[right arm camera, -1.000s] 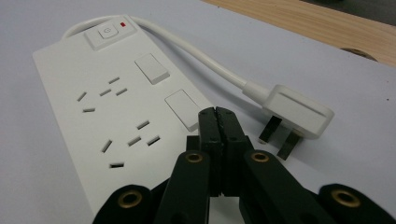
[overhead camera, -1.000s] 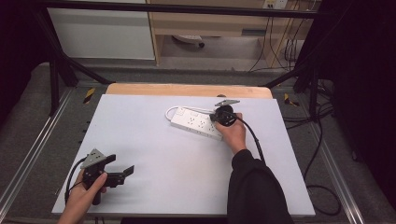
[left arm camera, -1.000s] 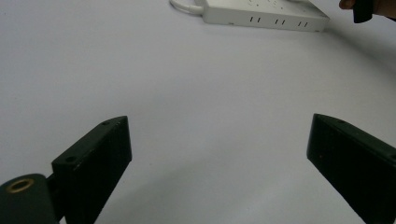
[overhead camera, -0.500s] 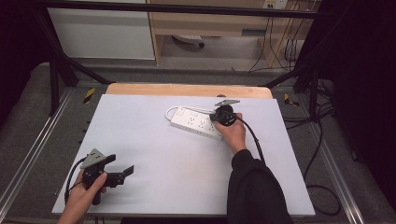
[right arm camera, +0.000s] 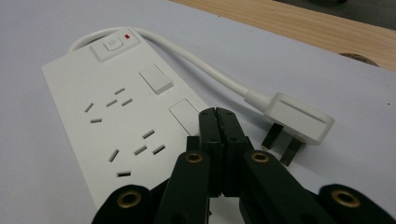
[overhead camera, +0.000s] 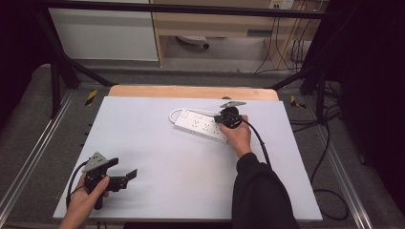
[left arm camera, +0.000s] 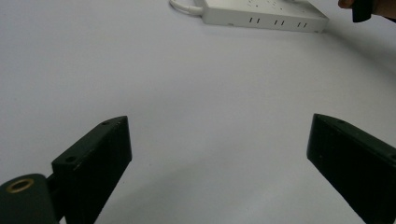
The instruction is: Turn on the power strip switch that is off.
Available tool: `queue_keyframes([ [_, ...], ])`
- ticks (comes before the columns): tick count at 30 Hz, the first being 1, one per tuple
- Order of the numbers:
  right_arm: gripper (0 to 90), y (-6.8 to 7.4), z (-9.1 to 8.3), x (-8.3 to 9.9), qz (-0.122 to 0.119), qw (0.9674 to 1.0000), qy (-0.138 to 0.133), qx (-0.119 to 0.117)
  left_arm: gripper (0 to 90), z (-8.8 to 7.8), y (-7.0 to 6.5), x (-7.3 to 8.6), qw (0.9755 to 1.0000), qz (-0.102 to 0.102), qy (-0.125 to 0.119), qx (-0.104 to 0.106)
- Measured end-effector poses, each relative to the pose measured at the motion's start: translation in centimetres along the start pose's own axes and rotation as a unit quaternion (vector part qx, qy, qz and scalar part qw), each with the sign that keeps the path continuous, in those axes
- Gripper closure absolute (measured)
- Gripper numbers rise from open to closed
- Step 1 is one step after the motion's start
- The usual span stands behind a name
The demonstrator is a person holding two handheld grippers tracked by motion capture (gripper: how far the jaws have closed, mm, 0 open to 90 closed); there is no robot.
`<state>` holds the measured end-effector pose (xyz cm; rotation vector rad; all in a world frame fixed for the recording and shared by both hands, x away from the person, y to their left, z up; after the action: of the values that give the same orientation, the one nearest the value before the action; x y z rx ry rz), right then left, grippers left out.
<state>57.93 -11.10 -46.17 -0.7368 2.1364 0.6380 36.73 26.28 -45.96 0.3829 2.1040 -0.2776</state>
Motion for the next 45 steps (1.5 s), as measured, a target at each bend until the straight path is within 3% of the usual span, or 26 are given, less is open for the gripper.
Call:
queue_keyframes([
  [7,89.5,0.1,-0.1,-0.2,0.002,1.0,-0.005,-0.003,6.6,0.0,0.0,0.0,1.0,0.0,0.0,0.0],
  [24,75.5,0.2,-0.5,-0.5,0.004,0.9999,-0.013,-0.003,6.5,0.0,0.0,0.0,1.0,0.002,-0.001,0.0],
  [39,50.4,0.0,-0.9,-0.8,0.025,0.9994,-0.025,0.001,6.5,0.0,0.0,0.0,1.0,0.0,0.0,0.0],
  [45,34.1,-0.2,-1.2,-1.1,0.036,0.9988,-0.032,0.008,6.5,0.0,0.1,0.1,1.0,-0.003,-0.001,-0.002],
])
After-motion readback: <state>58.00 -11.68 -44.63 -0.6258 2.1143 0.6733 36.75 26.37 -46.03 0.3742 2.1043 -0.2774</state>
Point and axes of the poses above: each handheld gripper's, and its own axes: z roughly forward along the jaws, x roughly out of its underside, y roughly to its left, the point moved 5 cm from there along z, roughly forward along the jaws, and after that the axes turned 13 degrees about -x, right-handed, at the moved point
